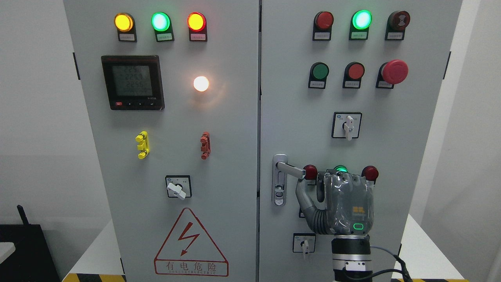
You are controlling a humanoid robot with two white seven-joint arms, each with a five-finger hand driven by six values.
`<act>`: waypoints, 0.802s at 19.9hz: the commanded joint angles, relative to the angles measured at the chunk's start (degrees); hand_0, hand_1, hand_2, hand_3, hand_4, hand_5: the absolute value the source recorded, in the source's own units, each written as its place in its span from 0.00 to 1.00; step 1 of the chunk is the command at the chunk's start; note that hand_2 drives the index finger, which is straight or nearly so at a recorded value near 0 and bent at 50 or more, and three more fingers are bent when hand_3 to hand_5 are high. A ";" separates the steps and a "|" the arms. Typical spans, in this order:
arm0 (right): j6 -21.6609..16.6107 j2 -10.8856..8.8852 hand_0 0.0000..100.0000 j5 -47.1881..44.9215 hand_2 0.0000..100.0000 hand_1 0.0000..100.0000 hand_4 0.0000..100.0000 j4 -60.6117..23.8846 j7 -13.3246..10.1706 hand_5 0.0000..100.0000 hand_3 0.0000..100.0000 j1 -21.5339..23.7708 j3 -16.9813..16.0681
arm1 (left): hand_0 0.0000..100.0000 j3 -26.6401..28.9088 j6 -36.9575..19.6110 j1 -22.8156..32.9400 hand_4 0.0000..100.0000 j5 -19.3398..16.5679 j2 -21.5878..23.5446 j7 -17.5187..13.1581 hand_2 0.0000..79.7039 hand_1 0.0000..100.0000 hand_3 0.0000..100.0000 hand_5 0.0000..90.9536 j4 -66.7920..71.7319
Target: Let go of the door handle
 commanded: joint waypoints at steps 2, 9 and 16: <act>-2.38 -0.40 0.61 -0.07 0.88 0.43 0.93 -6.09 -1.61 0.94 1.00 8.30 -2.19 | 0.12 -0.70 -0.02 0.00 0.00 0.01 0.00 0.00 0.00 0.39 0.00 0.00 -0.88; -6.94 -0.32 0.58 -0.68 0.13 0.33 0.22 -14.02 -2.14 0.20 0.28 15.53 -10.45 | 0.12 -0.70 -0.02 0.00 0.00 0.01 0.00 0.00 0.00 0.39 0.00 0.00 -0.88; -10.64 -0.14 0.51 -2.97 0.00 0.24 0.00 -14.81 -2.49 0.00 0.00 15.09 -13.01 | 0.12 -0.70 -0.02 0.00 0.00 0.01 0.00 0.00 0.00 0.39 0.00 0.00 -0.88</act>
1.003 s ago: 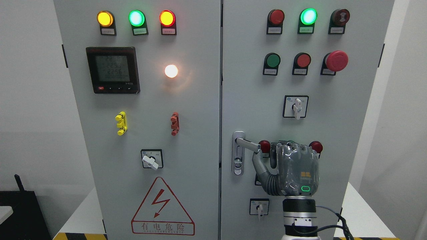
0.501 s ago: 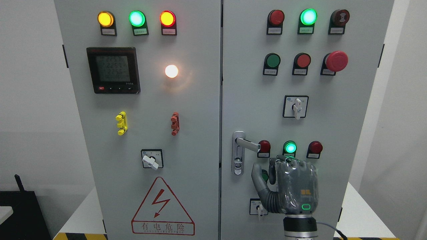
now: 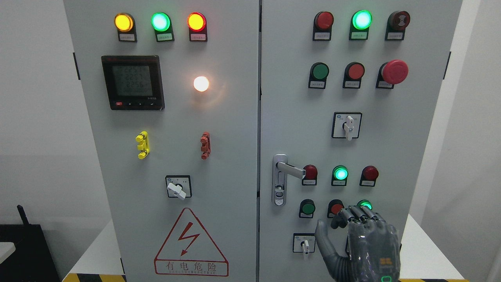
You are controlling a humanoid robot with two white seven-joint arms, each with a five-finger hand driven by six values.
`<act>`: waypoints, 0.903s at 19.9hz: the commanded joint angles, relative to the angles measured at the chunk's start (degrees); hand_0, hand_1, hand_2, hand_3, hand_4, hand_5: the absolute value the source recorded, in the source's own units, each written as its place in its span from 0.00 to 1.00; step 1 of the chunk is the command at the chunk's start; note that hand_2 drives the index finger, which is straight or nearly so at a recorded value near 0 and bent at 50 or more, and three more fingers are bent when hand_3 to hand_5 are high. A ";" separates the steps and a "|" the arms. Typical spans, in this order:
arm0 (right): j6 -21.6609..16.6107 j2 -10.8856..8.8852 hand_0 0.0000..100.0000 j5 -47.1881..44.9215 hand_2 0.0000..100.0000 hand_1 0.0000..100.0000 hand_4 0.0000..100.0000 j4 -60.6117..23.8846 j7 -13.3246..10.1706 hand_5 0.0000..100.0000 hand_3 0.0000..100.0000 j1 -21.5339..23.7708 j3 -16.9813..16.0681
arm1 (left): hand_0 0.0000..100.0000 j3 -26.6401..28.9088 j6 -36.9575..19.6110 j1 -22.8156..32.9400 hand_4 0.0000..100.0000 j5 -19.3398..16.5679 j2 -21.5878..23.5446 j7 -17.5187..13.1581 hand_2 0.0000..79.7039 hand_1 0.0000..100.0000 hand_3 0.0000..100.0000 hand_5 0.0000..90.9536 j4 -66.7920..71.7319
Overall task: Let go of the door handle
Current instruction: 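Open the right hand and pull it away from the handle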
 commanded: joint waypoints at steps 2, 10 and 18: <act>-1.33 0.21 0.50 -1.29 0.00 0.22 0.00 -4.92 -0.42 0.00 0.00 1.13 -5.38 | 0.12 -0.70 -0.02 0.00 0.00 0.00 0.00 -0.07 0.00 0.39 0.00 0.00 -0.88; -3.88 0.56 0.43 -1.38 0.00 0.27 0.00 -5.09 -1.04 0.00 0.00 1.39 -5.20 | 0.12 -0.70 -0.02 0.00 0.00 0.00 0.00 -0.07 0.00 0.39 0.00 0.00 -0.88; -3.89 0.48 0.42 -1.55 0.00 0.28 0.00 -5.09 -0.86 0.00 0.00 1.13 -4.23 | 0.12 -0.70 -0.02 0.00 0.00 -0.08 0.00 -0.07 0.00 0.39 0.00 0.00 -0.88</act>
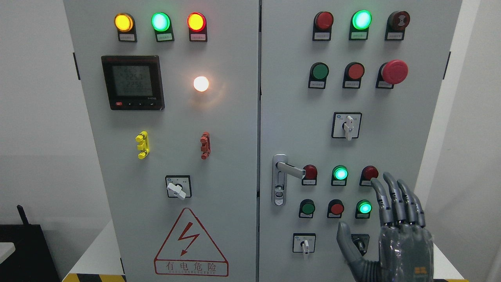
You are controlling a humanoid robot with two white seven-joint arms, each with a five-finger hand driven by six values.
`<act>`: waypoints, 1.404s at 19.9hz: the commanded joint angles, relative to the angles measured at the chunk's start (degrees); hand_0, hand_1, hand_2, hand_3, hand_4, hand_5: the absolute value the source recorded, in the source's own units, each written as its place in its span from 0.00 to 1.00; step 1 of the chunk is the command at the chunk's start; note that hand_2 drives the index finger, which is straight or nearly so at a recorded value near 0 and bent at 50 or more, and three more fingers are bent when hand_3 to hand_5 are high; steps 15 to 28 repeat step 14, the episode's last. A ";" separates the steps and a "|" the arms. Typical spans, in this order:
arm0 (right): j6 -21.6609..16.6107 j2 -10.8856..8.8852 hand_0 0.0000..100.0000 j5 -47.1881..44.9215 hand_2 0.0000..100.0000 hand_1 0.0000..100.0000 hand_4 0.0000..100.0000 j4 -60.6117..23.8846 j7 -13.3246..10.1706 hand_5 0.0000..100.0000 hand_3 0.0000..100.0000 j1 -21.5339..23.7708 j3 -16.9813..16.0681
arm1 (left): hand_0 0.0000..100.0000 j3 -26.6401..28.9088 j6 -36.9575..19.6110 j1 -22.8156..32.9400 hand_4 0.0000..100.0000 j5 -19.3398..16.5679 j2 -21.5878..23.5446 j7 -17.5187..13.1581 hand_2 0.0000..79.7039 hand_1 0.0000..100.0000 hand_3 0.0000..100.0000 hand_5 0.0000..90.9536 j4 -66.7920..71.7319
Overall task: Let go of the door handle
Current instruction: 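Open the right hand and pull it away from the handle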
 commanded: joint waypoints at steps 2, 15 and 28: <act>0.08 0.10 0.42 -0.11 0.00 0.28 0.00 -1.03 0.26 0.00 0.00 -0.04 -0.70 | 0.12 -0.70 -0.02 0.00 0.00 0.01 0.00 -0.04 0.00 0.39 0.00 0.00 -0.88; 0.08 0.10 0.42 -0.20 0.01 0.30 0.00 -1.30 0.53 0.00 0.01 -0.04 -0.70 | 0.12 -0.70 -0.02 0.00 0.00 0.01 0.00 -0.04 0.00 0.39 0.00 0.00 -0.88; 0.08 0.10 0.42 -0.20 0.01 0.30 0.00 -1.30 0.53 0.00 0.01 -0.04 -0.70 | 0.12 -0.70 -0.02 0.00 0.00 0.01 0.00 -0.04 0.00 0.39 0.00 0.00 -0.88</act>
